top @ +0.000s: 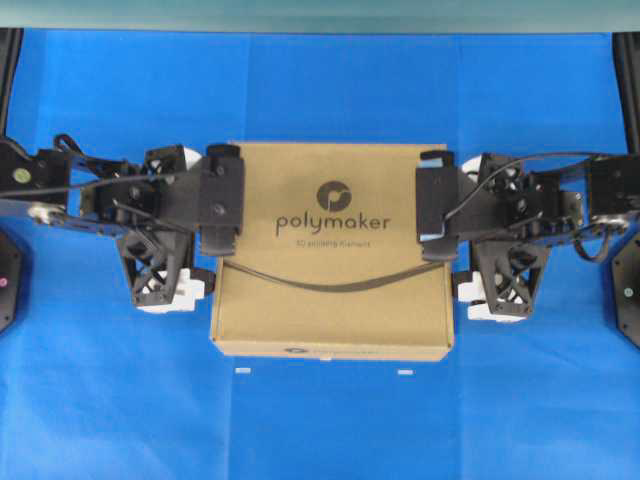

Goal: Lift up the cardboard box by clamping it between your arms.
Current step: 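Raise both arms together, lifting the clamped box off the table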

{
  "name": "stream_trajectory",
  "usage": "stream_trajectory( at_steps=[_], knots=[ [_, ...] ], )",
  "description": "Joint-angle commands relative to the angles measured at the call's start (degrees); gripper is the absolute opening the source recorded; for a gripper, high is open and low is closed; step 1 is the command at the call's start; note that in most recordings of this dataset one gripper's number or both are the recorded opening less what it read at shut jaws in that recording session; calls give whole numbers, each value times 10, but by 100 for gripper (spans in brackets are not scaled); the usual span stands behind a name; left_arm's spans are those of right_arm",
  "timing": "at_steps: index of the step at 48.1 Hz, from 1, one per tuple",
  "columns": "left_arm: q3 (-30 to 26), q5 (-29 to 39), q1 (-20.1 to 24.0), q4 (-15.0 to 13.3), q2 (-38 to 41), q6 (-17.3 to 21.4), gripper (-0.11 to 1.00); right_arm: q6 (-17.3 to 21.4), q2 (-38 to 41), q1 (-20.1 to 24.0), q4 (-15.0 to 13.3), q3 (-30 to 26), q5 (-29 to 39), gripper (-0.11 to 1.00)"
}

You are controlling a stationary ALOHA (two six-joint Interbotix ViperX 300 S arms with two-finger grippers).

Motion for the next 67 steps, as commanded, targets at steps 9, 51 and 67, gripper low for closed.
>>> stream_trajectory(
  at_steps=[9,51,67],
  knots=[
    [-83,48,7,4,-27,6,88,3,-25,10,3,-79,42,100],
    [-176,135,8,4,-24,25,88,0,-31,16,-4,-157,125,100],
    [-108,48,16,4,-9,19,88,-1,-26,0,-4,-54,31,100]
  ],
)
